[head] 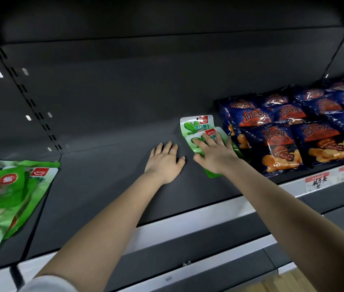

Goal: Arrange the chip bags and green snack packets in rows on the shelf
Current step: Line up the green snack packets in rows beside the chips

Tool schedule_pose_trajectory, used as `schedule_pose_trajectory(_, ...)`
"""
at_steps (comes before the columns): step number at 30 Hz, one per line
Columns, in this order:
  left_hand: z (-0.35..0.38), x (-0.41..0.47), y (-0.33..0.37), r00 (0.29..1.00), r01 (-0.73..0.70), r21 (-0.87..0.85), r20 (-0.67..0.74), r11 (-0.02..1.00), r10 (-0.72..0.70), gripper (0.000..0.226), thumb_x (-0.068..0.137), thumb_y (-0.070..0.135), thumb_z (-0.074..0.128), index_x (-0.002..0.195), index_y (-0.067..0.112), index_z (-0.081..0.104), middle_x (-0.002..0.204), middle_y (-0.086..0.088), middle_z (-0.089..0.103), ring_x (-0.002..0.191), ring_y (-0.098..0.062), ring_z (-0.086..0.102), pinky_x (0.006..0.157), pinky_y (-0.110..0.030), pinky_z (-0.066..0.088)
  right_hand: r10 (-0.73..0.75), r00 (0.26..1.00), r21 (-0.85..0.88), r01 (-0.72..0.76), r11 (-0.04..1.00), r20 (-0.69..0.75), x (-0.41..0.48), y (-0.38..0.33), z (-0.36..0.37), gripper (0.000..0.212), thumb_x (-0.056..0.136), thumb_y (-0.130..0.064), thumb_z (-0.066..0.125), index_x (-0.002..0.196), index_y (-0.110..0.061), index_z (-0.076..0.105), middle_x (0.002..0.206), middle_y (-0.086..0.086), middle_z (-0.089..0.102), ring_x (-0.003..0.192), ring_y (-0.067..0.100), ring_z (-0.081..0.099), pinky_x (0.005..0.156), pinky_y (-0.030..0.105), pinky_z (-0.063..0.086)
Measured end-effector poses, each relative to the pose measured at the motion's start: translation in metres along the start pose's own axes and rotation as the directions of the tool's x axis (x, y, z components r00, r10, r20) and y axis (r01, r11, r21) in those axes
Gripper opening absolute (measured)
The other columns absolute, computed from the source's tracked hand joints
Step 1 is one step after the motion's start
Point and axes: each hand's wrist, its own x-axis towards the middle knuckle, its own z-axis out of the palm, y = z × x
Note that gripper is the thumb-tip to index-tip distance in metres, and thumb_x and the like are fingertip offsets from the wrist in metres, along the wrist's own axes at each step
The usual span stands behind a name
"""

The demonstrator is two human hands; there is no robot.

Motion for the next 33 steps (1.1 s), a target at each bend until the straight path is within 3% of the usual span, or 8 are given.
schedule_pose_trajectory(3,-0.008,-0.003,-0.004,0.999,-0.04,-0.013,0.013,0.999,0.04,0.057,0.1,0.044,0.024,0.15,0.017,0.017,0.159,-0.004,0.01,0.146,-0.024,0.005,0.119,-0.038,0.003,-0.007,0.999,0.095,0.002,0.996,0.05,0.001,-0.007,-0.008,0.06,0.098,-0.053,0.026,0.151,-0.037,0.005,0.161,0.003,-0.007,0.146,0.03,-0.014,0.113,0.059,-0.006)
schedule_pose_trajectory(7,-0.02,-0.021,-0.029,0.998,-0.038,-0.012,-0.059,0.999,0.037,0.055,0.1,0.041,0.025,0.149,0.016,0.021,0.158,-0.006,0.016,0.146,-0.024,0.008,0.119,-0.038,0.004,-0.143,0.977,0.155,0.168,0.974,-0.16,0.004,-0.033,-0.013,0.058,0.098,-0.052,0.028,0.151,-0.036,0.008,0.161,-0.001,-0.004,0.147,0.026,-0.01,0.114,0.056,-0.006)
schedule_pose_trajectory(14,-0.046,-0.087,-0.116,0.975,0.187,0.063,-0.134,0.98,-0.177,0.052,0.101,0.039,0.027,0.148,0.017,0.024,0.157,-0.005,0.017,0.146,-0.024,0.008,0.119,-0.039,0.003,-0.426,0.889,0.137,0.449,0.883,-0.165,0.016,-0.141,-0.011,0.054,0.1,-0.05,0.018,0.151,-0.036,0.006,0.16,0.0,-0.009,0.147,0.023,-0.012,0.115,0.056,-0.007)
schedule_pose_trajectory(19,-0.056,-0.157,-0.185,0.89,0.411,0.047,-0.239,0.911,-0.389,0.049,0.099,0.037,0.033,0.145,0.018,0.032,0.155,-0.001,0.025,0.145,-0.019,0.015,0.118,-0.038,0.007,-0.611,0.781,0.133,0.624,0.77,-0.128,0.012,-0.23,-0.005,0.054,0.101,-0.051,0.017,0.152,-0.035,0.008,0.16,0.0,-0.011,0.147,0.023,-0.012,0.116,0.056,-0.006)
schedule_pose_trajectory(26,-0.072,-0.25,-0.234,0.747,0.621,-0.024,-0.287,0.784,-0.6,0.05,0.099,0.034,0.033,0.146,0.017,0.026,0.156,-0.001,0.021,0.146,-0.019,0.012,0.118,-0.038,0.003,-0.802,0.581,0.103,0.814,0.572,-0.14,-0.017,-0.331,0.004,0.054,0.1,-0.05,0.022,0.151,-0.035,0.012,0.161,0.001,-0.007,0.147,0.025,-0.007,0.114,0.057,-0.003)
schedule_pose_trajectory(33,-0.06,-0.302,-0.251,0.639,0.723,-0.097,-0.281,0.684,-0.716,0.051,0.099,0.037,0.031,0.146,0.017,0.026,0.156,-0.001,0.021,0.145,-0.021,0.013,0.118,-0.04,0.007,-0.858,0.497,0.085,0.868,0.49,-0.129,-0.033,-0.392,0.006,0.058,0.099,-0.052,0.024,0.152,-0.03,0.013,0.16,0.004,-0.008,0.147,0.027,-0.008,0.115,0.057,-0.003)
